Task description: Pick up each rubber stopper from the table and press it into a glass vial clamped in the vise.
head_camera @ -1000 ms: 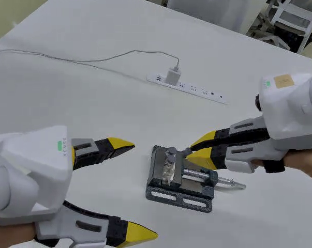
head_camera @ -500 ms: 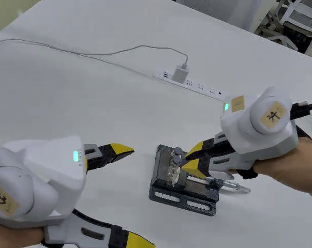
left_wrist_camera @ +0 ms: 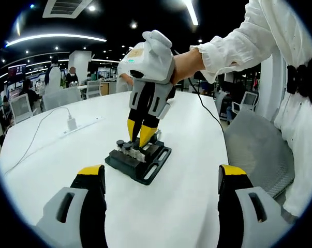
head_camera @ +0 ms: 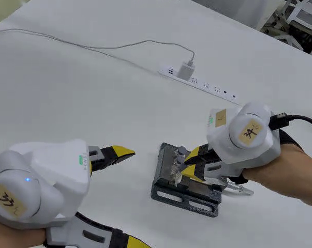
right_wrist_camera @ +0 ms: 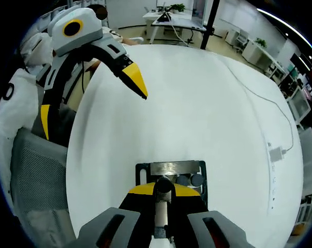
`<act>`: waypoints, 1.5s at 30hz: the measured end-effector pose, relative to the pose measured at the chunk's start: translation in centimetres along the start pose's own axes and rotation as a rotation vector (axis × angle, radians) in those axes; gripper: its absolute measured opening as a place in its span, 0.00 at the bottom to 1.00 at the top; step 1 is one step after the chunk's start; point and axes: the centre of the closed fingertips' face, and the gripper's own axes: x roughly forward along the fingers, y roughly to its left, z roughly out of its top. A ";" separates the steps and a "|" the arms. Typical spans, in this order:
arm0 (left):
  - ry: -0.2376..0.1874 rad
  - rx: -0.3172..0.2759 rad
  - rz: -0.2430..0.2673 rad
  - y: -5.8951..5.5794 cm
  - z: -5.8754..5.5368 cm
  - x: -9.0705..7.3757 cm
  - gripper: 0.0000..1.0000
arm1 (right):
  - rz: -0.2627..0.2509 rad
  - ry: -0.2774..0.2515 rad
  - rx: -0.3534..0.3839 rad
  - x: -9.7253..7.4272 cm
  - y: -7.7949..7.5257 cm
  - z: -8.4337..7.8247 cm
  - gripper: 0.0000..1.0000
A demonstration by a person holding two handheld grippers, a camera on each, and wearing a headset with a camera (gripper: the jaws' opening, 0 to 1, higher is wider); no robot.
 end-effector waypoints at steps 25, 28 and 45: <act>-0.022 -0.019 0.009 0.4 -0.2 -0.1 0.89 | 0.002 0.070 -0.097 1.1 0.0 -0.5 0.06; -0.020 -0.019 0.009 0.5 -0.3 -0.1 0.88 | 0.004 0.075 -0.103 1.1 0.0 -0.5 0.06; -0.033 -0.027 0.007 0.5 0.0 0.1 0.87 | 0.002 0.099 -0.090 1.3 -0.1 -0.5 0.05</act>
